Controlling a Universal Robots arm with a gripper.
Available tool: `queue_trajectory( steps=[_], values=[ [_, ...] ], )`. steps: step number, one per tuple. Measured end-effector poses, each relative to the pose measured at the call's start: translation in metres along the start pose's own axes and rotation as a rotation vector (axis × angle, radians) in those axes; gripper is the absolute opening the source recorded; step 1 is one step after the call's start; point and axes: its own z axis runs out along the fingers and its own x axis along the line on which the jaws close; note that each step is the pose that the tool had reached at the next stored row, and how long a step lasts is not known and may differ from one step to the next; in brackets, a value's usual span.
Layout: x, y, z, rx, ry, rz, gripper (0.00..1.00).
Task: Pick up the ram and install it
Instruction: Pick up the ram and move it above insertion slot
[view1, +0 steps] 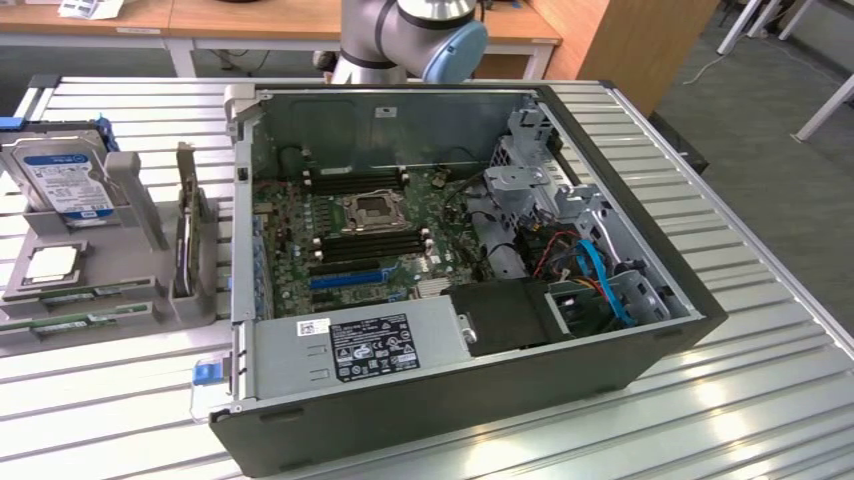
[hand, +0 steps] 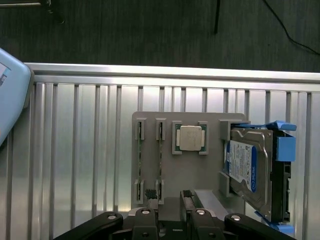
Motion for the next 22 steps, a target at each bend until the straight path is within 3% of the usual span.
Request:
queue_trajectory(
  steps=[22],
  values=[
    [0.002, -0.0004, 0.04, 0.0004, -0.0015, 0.0, 0.31]
  ],
)
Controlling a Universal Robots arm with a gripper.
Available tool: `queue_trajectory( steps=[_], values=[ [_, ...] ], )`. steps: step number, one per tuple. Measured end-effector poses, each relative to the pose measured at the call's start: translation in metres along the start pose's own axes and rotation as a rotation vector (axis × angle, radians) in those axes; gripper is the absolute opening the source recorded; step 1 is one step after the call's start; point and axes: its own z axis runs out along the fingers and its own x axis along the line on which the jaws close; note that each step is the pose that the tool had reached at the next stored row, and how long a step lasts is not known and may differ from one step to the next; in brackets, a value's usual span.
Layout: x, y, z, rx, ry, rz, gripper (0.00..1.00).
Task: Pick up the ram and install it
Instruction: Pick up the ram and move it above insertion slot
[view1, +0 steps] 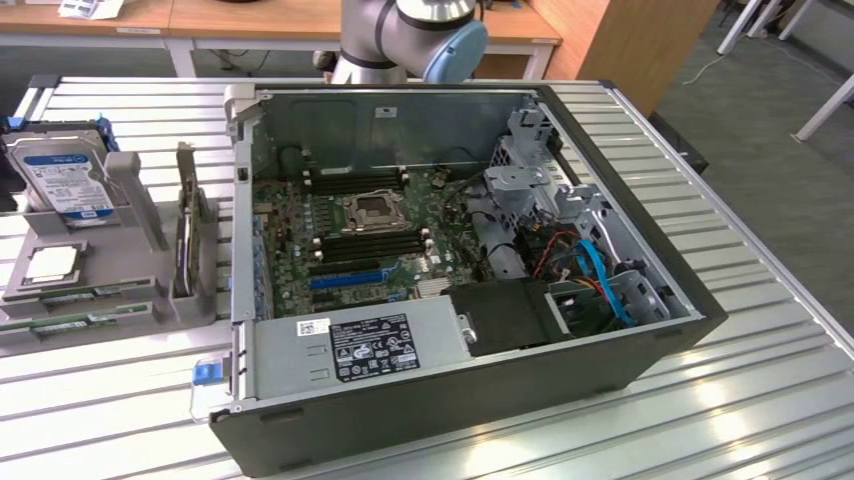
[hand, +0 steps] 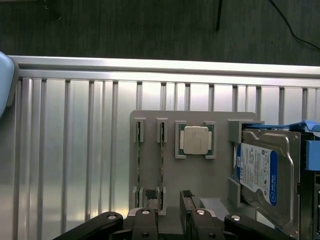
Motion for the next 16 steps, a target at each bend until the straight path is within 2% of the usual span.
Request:
queue_trajectory(
  steps=[16],
  values=[
    [0.001, -0.0003, 0.0291, 0.0001, -0.0001, 0.0, 0.31]
  ],
)
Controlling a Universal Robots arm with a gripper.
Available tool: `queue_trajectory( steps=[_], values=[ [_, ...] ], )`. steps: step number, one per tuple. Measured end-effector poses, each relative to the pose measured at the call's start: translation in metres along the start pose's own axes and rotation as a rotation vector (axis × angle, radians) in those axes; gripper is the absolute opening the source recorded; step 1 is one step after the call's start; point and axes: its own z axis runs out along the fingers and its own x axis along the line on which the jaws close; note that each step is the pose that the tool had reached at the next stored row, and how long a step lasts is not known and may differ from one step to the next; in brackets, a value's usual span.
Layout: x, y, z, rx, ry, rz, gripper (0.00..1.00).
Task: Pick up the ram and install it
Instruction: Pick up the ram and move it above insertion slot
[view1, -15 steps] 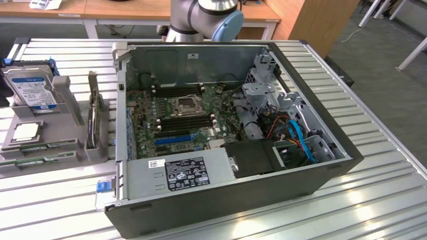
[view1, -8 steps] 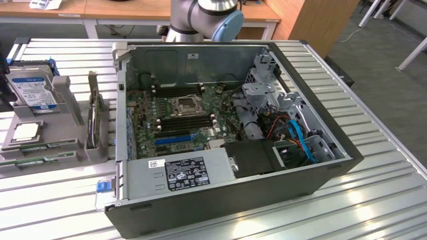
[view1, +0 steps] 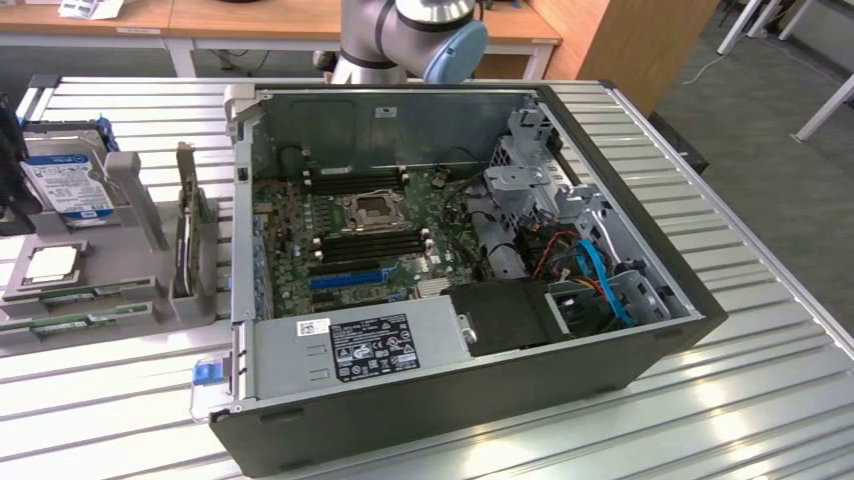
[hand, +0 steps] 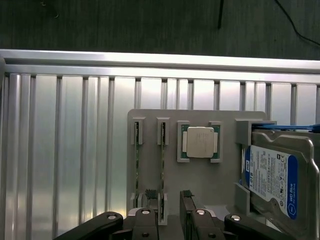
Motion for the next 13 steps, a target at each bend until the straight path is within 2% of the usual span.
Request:
queue_trajectory(
  steps=[13],
  values=[
    [0.0, -0.0003, 0.0236, -0.0001, 0.0001, 0.0, 0.31]
  ],
)
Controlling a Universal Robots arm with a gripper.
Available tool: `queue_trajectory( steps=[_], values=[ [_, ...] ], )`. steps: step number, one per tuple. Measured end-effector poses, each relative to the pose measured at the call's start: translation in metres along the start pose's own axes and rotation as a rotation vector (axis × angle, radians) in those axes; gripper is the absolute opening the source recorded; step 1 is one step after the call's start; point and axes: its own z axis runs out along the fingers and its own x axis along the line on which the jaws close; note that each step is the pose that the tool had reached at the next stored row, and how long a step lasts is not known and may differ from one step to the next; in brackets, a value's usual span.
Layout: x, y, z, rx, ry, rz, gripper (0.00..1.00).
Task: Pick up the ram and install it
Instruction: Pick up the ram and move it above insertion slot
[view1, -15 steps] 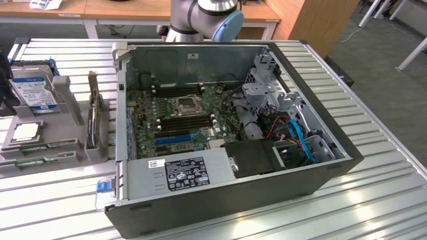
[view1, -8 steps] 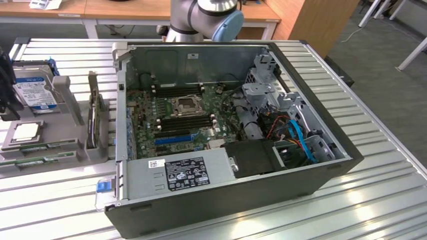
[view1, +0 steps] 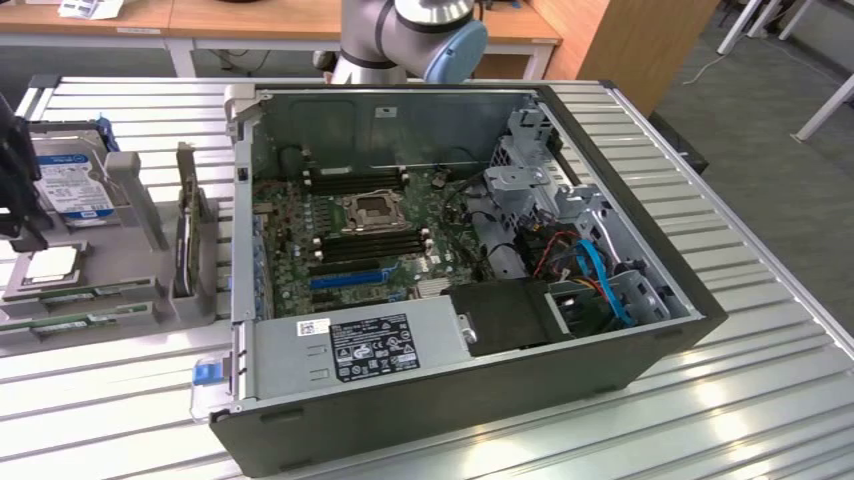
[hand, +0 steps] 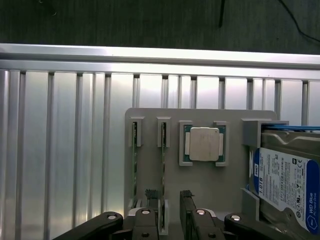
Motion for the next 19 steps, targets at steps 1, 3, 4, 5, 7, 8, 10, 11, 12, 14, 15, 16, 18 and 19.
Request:
queue_trajectory(
  steps=[1, 3, 4, 5, 7, 8, 10, 11, 12, 14, 15, 16, 18, 19],
  values=[
    [0.0, 0.0, 0.0018, 0.0001, 0.0, 0.0, 0.31],
    [0.0, -0.0001, 0.0055, 0.0, 0.0, 0.0, 0.31],
    [0.0, -0.0001, 0.0073, 0.0, 0.0001, 0.0, 0.31],
    [0.0, -0.0001, 0.0091, 0.0001, 0.0, 0.0, 0.31],
    [0.0, -0.0001, 0.0127, 0.0, 0.0001, 0.0, 0.31],
    [0.0, -0.0002, 0.0145, 0.0, 0.0, 0.0, 0.31],
    [0.0, -0.0002, 0.0183, 0.0001, 0.0, 0.0, 0.31],
    [0.0, -0.0002, 0.0201, 0.0001, -0.0001, 0.0, 0.31],
    [0.0, -0.0003, 0.0219, 0.0001, 0.0, 0.0, 0.31],
    [0.0, -0.0003, 0.0255, 0.0001, 0.0, 0.0, 0.31],
    [0.0, -0.0003, 0.0273, 0.0001, 0.0, 0.0, 0.31],
    [0.0, -0.0004, 0.0291, 0.0001, 0.0, 0.0, 0.31],
    [0.0, -0.0004, 0.0327, 0.0, 0.0, 0.0, 0.31],
    [0.0, -0.0004, 0.0342, 0.0001, -0.0001, 0.0, 0.31]
  ],
)
